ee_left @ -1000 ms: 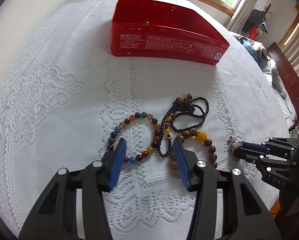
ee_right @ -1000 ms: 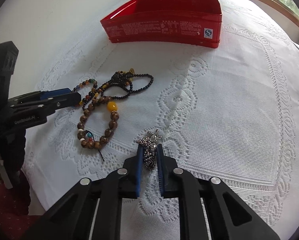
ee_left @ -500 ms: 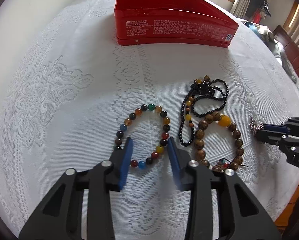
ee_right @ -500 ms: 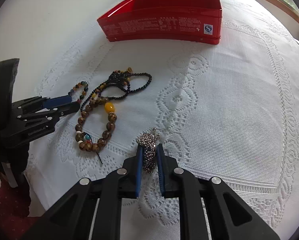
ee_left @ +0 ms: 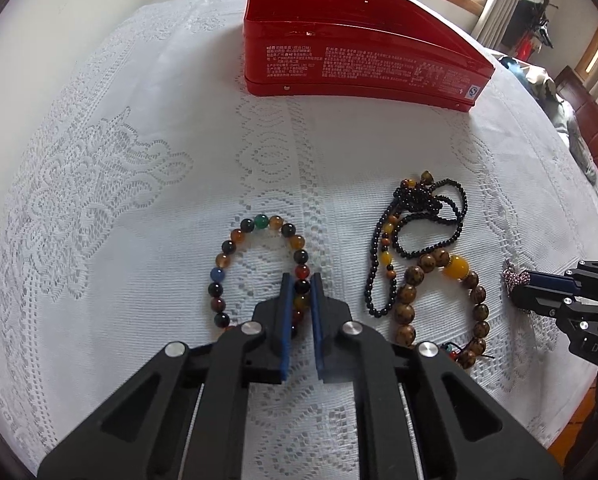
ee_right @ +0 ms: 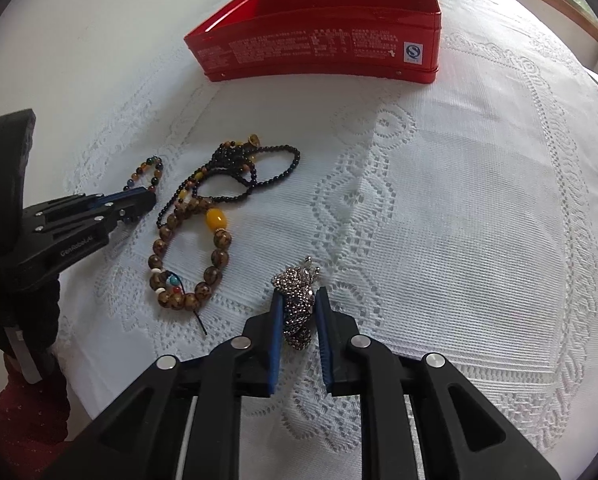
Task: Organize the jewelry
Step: 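Carry the silver charm and multicolour bracelet over the red box with both tools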
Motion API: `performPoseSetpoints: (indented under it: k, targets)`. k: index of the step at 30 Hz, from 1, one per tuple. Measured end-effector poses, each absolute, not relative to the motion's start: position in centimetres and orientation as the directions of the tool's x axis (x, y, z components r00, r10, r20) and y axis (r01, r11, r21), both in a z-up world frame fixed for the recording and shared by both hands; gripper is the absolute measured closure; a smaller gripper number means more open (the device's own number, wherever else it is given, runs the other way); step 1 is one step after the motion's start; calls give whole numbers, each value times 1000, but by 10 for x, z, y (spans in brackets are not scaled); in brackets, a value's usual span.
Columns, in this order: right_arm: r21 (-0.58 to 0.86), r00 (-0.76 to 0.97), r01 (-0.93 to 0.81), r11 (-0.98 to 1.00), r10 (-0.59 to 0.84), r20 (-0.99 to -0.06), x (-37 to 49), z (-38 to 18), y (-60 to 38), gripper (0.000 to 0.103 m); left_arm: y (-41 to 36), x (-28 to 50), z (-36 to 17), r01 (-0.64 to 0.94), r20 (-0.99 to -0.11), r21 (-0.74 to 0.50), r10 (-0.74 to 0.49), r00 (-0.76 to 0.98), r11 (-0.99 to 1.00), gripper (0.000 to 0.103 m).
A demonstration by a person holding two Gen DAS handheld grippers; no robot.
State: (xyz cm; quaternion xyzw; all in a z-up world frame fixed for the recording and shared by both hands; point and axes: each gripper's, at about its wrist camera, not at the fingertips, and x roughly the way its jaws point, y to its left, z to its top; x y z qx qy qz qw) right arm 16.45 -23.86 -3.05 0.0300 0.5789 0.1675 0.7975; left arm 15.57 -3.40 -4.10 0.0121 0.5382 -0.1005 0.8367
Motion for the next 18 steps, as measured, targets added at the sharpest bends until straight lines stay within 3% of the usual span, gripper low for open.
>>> performPoseSetpoints:
  k: [3, 11, 14, 18]
  targets:
    - [241, 268, -236, 941, 302, -915, 165, -31, -240, 86, -34, 154, -41, 187, -902, -85, -155, 404, 979, 93]
    - [169, 296, -280, 945, 252, -921, 162, -33, -221, 73, -43, 149, -43, 187, -897, -35, -114, 427, 982, 93]
    - [130, 318, -279, 952, 219, -923, 161, -33, -217, 81, -48, 146, -44, 184, -892, -16, -98, 441, 983, 93]
    - [148, 321, -253, 956, 227, -919, 160, -32, -223, 84, -46, 145, -42, 174, -891, -40, -114, 439, 984, 95]
